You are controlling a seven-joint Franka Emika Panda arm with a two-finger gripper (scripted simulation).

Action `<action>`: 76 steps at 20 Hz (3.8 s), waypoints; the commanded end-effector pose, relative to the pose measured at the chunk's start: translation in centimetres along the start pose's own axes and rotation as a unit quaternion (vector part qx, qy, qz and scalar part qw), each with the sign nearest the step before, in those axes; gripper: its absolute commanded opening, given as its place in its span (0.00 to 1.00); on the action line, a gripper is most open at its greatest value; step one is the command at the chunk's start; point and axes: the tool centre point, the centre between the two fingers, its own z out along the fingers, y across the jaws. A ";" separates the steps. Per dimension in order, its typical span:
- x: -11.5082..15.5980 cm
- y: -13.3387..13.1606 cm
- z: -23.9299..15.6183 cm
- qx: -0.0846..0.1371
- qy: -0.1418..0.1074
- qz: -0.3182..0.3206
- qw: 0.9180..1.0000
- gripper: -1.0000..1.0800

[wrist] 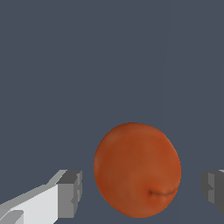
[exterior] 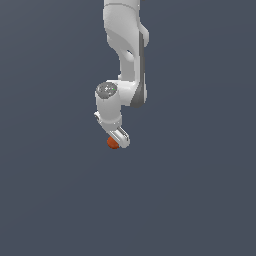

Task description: Pick up the object and move it to a goal position.

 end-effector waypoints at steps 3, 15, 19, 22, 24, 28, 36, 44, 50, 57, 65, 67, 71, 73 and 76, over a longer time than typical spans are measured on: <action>0.0 0.0 1.7 0.000 0.000 0.001 1.000 0.96; 0.0 0.0 2.2 0.000 0.000 0.001 1.000 0.00; 0.0 -0.1 2.0 0.001 0.000 0.001 1.000 0.00; -0.2 -0.3 1.6 0.001 0.000 0.001 1.000 0.00; -0.4 -0.5 1.1 0.001 0.000 0.001 1.000 0.00; -1.0 -1.1 -0.6 0.001 0.000 0.001 1.000 0.00; -3.3 -3.5 -6.8 0.000 0.000 0.001 1.000 0.00; -6.3 -6.7 -15.3 -0.001 0.001 0.002 1.000 0.00; -8.6 -9.1 -21.6 -0.001 0.002 0.002 1.000 0.00; -11.1 -12.0 -28.7 -0.001 0.001 0.002 1.000 0.00; -13.5 -15.0 -35.8 0.000 0.001 0.001 1.000 0.00; -14.0 -15.6 -37.2 0.000 0.001 0.001 1.000 0.00; -14.8 -16.8 -39.8 0.000 0.000 0.001 1.000 0.00; -15.1 -17.3 -40.9 0.000 0.000 0.001 1.000 0.00; -15.5 -17.9 -42.1 0.000 0.000 0.001 1.000 0.00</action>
